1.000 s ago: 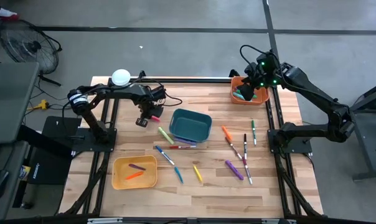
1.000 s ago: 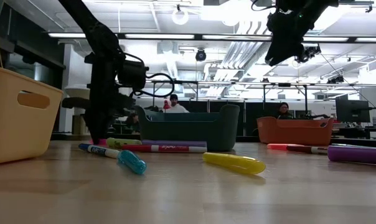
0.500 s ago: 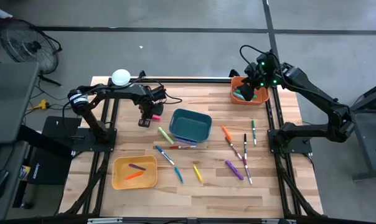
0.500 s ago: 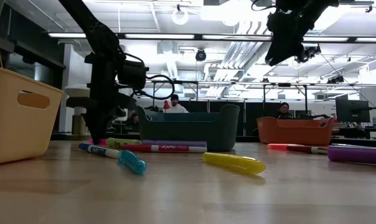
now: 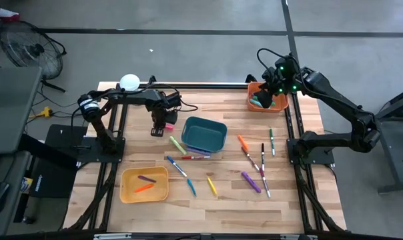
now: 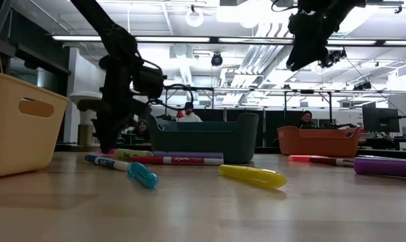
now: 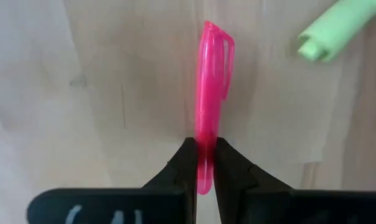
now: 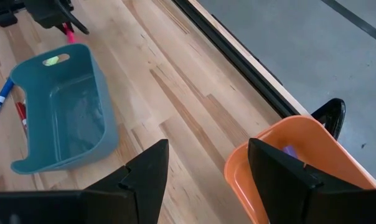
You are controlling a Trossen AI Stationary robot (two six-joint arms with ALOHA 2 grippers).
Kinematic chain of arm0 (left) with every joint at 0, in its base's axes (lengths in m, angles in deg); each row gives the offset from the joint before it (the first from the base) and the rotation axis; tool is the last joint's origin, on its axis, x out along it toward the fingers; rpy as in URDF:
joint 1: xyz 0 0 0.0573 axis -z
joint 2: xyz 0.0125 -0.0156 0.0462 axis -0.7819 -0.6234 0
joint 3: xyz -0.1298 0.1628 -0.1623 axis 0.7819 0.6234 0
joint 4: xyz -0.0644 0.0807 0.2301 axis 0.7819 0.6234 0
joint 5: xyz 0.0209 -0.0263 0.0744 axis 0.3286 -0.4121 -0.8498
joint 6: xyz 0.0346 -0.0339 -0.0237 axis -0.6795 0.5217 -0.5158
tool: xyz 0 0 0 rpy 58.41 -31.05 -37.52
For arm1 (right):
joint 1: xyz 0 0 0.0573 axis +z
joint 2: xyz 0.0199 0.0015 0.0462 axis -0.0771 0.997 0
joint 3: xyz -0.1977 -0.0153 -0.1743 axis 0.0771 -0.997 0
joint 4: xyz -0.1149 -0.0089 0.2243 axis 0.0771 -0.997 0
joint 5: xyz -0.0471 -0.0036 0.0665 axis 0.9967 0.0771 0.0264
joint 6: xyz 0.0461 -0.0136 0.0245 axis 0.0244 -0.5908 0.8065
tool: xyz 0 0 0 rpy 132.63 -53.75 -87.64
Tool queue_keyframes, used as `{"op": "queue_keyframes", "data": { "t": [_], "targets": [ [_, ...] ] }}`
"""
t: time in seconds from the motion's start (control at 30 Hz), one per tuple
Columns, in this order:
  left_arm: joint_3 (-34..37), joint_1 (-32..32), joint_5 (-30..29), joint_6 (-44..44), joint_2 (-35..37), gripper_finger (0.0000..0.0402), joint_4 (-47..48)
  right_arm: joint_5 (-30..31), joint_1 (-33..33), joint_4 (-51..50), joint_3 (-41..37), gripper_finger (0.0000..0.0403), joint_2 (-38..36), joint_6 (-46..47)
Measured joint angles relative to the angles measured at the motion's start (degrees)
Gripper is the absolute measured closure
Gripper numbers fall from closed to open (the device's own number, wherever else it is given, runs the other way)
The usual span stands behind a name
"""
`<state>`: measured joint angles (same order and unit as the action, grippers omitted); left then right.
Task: Pick & Place Markers
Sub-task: Put the pink pen into the yellow bin
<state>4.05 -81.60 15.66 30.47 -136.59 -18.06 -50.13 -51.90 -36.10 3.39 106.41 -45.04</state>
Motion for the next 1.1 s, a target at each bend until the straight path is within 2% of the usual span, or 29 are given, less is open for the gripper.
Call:
{"op": "queue_keyframes", "data": {
  "t": [0.27, 0.47, 0.6, 0.87, 1.1],
  "targets": [
    [-5.54, -0.10, -1.14, 2.04, 0.37, 0.0381, 8.78, -0.10, 0.01, 0.05, 0.00, 0.0194, 0.00, -1.25],
    [-9.27, -0.12, -0.52, 5.38, 4.22, 0.0381, 13.84, -0.15, 0.01, 0.37, 0.00, 0.0194, 0.00, -2.49],
    [-11.30, -0.13, 1.76, 8.93, 8.23, 0.0381, 16.62, -0.51, -0.01, 0.41, 0.00, 0.0194, 0.00, -3.00],
    [-11.71, -0.05, 1.81, 17.50, 17.90, 0.0381, 24.98, -1.09, -0.01, 0.45, 0.00, 0.0194, 0.00, -4.53],
    [-11.71, 6.07, 1.62, 28.15, 25.03, 0.0382, 32.06, -1.07, -0.01, 0.46, 0.00, 0.0194, 0.00, -4.26]
  ]
}}
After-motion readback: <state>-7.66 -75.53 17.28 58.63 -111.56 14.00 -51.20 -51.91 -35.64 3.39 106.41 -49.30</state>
